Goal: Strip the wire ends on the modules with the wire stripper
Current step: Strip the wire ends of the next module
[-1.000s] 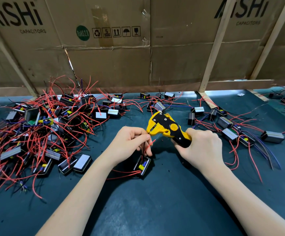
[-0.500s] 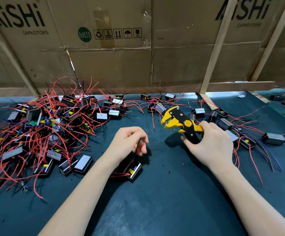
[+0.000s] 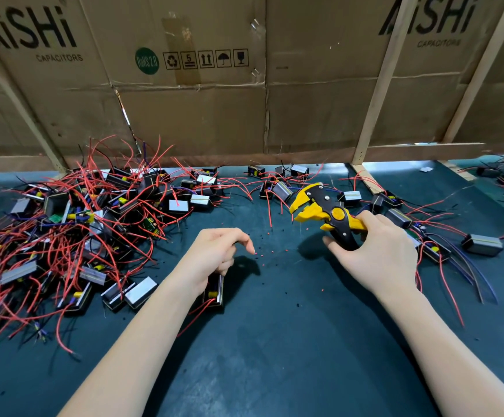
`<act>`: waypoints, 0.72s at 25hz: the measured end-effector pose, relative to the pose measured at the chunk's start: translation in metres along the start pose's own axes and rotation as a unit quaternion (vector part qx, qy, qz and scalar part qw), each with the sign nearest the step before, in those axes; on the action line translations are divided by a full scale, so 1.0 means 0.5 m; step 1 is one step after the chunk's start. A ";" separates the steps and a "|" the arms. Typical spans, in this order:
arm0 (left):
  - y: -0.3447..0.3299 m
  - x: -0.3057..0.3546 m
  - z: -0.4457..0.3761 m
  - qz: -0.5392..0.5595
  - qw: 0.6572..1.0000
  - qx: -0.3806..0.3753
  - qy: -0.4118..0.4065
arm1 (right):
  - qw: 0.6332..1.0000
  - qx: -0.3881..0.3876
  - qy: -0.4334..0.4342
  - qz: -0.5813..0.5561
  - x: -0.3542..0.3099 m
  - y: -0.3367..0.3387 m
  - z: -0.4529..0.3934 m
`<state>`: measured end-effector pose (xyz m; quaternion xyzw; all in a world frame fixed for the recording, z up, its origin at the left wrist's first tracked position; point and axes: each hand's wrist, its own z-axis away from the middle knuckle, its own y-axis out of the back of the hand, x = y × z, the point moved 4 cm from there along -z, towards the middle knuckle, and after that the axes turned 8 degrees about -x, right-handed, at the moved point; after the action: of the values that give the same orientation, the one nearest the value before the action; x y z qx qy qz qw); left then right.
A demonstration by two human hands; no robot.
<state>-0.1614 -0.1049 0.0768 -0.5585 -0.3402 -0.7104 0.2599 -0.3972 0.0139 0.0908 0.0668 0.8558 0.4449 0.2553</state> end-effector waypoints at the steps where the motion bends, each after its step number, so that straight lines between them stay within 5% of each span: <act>1: 0.000 0.000 0.002 -0.010 1.000 -0.012 0.004 | 1.000 0.001 -0.005 -0.002 0.000 0.002 0.000; 7: -0.006 0.004 0.005 0.012 0.989 -0.124 0.079 | 0.999 0.017 -0.023 -0.031 0.008 0.016 -0.004; 9: 0.009 0.018 0.012 -0.113 0.985 -0.132 0.005 | 0.997 0.027 -0.040 -0.054 0.013 0.023 -0.008; 13: 0.008 0.062 0.016 -0.441 0.894 -0.042 -0.067 | 0.988 0.074 -0.071 -0.113 0.029 0.044 -0.014; 15: -0.043 0.111 0.002 -0.474 0.872 -0.053 -0.111 | 0.983 0.094 -0.082 -0.136 0.039 0.057 -0.020; 18: -0.122 0.214 -0.005 -0.369 0.884 0.015 -0.285 | 0.972 0.113 -0.111 -0.172 0.058 0.068 -0.026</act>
<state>-0.2344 -0.0673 0.1687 -0.5673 -0.5917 -0.5599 -0.1213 -0.4323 0.0347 0.1131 -0.0034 0.8655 0.2843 0.4124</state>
